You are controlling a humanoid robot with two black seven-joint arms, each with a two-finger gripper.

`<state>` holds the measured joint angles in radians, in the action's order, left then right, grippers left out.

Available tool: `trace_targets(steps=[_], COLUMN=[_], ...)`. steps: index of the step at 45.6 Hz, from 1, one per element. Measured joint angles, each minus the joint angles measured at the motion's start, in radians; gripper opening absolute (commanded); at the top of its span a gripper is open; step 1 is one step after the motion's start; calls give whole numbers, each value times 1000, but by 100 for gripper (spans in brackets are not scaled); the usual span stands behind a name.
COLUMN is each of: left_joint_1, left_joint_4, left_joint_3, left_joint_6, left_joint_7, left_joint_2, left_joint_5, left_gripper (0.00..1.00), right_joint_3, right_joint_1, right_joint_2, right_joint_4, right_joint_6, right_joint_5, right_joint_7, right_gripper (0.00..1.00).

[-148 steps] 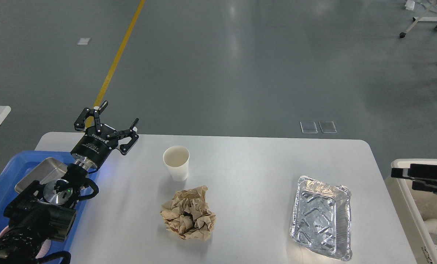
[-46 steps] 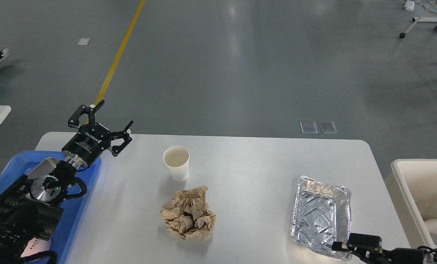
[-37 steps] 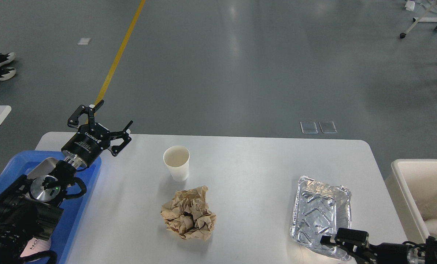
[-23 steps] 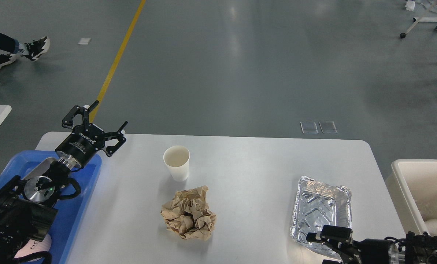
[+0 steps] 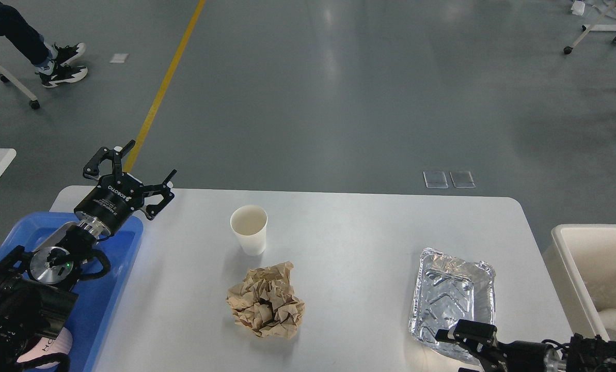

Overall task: Tidy desktop
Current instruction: 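Grasp the foil tray edge with the right gripper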

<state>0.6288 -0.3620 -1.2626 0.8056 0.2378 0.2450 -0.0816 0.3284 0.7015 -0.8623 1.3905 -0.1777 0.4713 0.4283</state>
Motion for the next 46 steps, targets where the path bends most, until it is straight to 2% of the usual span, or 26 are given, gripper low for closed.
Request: trace_targets(steps=[19, 35, 46], left_joint_1=[0, -6, -4], left_joint_4=[0, 0, 0], left_joint_3=[0, 0, 0], left_joint_6=[-2, -2, -2], left_joint_7=[0, 0, 0], left_joint_2=[-1, 1, -1], left_joint_5=[6, 7, 7], left_gripper=[97, 97, 97], right_joint_3=[-45, -46, -44], right_joint_1=[-37, -39, -31], right_joint_2=[19, 13, 27], right_joint_4=[-10, -55, -158], right_joint_6=[139, 149, 144], right_joint_5=[-35, -36, -36], right_joint_7=[0, -2, -3], right_gripper=[100, 100, 98])
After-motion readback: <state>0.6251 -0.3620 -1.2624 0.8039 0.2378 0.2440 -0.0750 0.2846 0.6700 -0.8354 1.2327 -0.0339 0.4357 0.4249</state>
